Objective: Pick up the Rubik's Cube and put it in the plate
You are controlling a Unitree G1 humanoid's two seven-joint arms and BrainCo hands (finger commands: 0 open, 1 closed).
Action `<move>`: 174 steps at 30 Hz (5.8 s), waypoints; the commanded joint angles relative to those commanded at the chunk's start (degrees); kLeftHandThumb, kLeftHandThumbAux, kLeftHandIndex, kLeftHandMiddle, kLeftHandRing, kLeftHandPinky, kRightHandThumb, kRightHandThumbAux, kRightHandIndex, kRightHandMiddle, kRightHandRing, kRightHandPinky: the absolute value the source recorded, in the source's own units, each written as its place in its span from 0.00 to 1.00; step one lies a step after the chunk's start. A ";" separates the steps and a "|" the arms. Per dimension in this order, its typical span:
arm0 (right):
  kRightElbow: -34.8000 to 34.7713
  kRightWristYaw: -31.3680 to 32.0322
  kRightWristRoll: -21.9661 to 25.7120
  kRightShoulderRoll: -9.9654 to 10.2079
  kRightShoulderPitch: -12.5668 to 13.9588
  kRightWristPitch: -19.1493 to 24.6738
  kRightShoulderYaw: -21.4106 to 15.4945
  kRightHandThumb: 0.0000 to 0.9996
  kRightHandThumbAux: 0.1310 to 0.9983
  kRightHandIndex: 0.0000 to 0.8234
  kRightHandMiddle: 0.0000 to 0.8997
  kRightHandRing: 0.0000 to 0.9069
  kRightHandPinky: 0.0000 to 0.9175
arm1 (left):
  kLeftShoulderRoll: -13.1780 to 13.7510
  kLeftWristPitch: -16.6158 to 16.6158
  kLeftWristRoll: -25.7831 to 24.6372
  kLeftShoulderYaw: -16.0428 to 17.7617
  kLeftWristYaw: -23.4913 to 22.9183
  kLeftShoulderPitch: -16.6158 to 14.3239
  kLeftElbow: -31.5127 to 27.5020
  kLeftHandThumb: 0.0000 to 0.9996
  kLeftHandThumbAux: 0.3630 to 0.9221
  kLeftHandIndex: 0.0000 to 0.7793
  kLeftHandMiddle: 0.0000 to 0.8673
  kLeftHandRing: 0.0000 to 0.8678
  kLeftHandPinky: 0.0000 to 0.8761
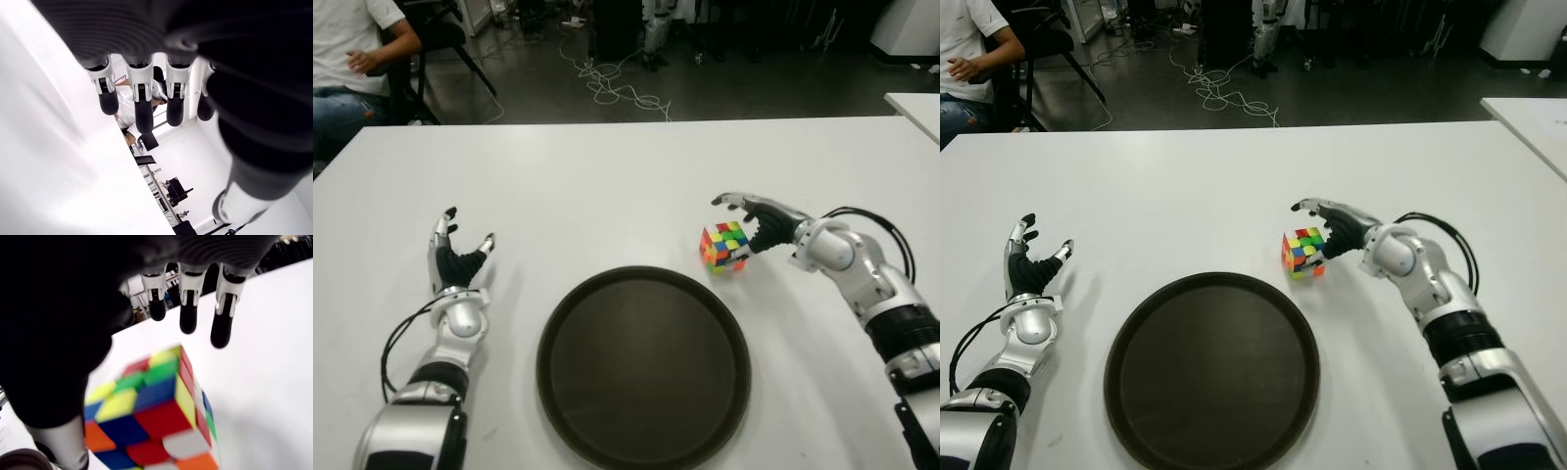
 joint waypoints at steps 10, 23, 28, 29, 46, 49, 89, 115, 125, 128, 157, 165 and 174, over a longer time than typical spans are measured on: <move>3.96 -0.43 -2.24 1.21 -1.73 0.61 1.98 0.00 0.72 0.08 0.08 0.08 0.03 | 0.08 -0.09 -0.15 0.10 -0.38 0.02 0.21 0.00 0.70 0.20 0.17 0.16 0.12; 4.27 0.72 -1.16 1.72 -1.90 -0.25 2.61 0.00 0.70 0.11 0.10 0.11 0.05 | 0.28 -0.34 0.05 -0.04 -0.41 -0.03 0.37 0.00 0.69 0.20 0.16 0.14 0.08; 3.63 0.23 -1.63 1.99 -1.62 0.53 2.94 0.00 0.71 0.10 0.10 0.11 0.06 | 0.32 -0.48 0.08 -0.04 -0.33 -0.07 0.49 0.00 0.70 0.20 0.16 0.14 0.08; 3.59 0.38 -1.46 2.07 -1.59 0.65 2.86 0.00 0.71 0.10 0.10 0.11 0.06 | 0.34 -0.57 0.13 -0.07 -0.30 -0.06 0.48 0.00 0.70 0.20 0.16 0.14 0.08; 3.78 0.62 -1.89 2.19 -1.57 0.73 3.55 0.00 0.72 0.09 0.10 0.10 0.03 | 0.26 -0.57 0.38 -0.27 0.11 0.06 0.08 0.00 0.70 0.19 0.17 0.15 0.10; 3.53 0.47 -2.03 2.18 -1.45 0.88 3.61 0.00 0.71 0.09 0.10 0.10 0.03 | 0.36 -0.20 0.64 -0.46 0.33 0.03 0.09 0.00 0.70 0.19 0.16 0.15 0.10; 3.65 1.55 -2.63 2.04 -1.80 1.60 4.62 0.00 0.67 0.09 0.10 0.10 0.03 | 0.26 -0.60 0.22 -0.20 0.32 0.18 0.05 0.00 0.72 0.19 0.18 0.16 0.10; 5.96 -0.42 -3.40 2.20 -1.55 2.01 5.09 0.00 0.68 0.09 0.09 0.08 0.00 | 0.70 0.03 0.14 -0.15 -0.40 0.19 0.38 0.00 0.72 0.16 0.16 0.14 0.08; 6.59 -7.41 -2.58 3.06 -0.24 -0.51 3.44 0.00 0.75 0.13 0.14 0.14 0.10 | 0.57 -0.47 -0.40 0.24 -0.98 0.19 0.31 0.00 0.78 0.17 0.18 0.16 0.09; 7.61 -10.99 -2.01 3.82 0.33 -1.16 2.38 0.00 0.79 0.22 0.23 0.25 0.27 | 0.57 -0.58 -0.54 0.42 -1.17 0.24 0.26 0.00 0.78 0.18 0.18 0.16 0.09; 12.20 -23.28 3.02 9.27 0.68 0.83 -4.82 0.69 0.69 0.53 0.84 0.85 0.83 | 0.74 -1.20 0.28 0.46 -1.05 0.42 0.01 0.00 0.74 0.19 0.18 0.17 0.11; 12.15 -23.08 3.45 9.34 0.64 1.10 -4.98 0.69 0.69 0.53 0.85 0.86 0.85 | 0.59 -0.38 0.00 0.66 -0.79 0.31 0.22 0.00 0.73 0.18 0.18 0.18 0.11; 11.79 -23.18 3.61 9.31 0.67 1.07 -4.88 0.69 0.69 0.53 0.87 0.87 0.85 | 0.63 0.50 -0.64 1.08 -1.65 -0.01 0.59 0.00 0.75 0.19 0.18 0.15 0.09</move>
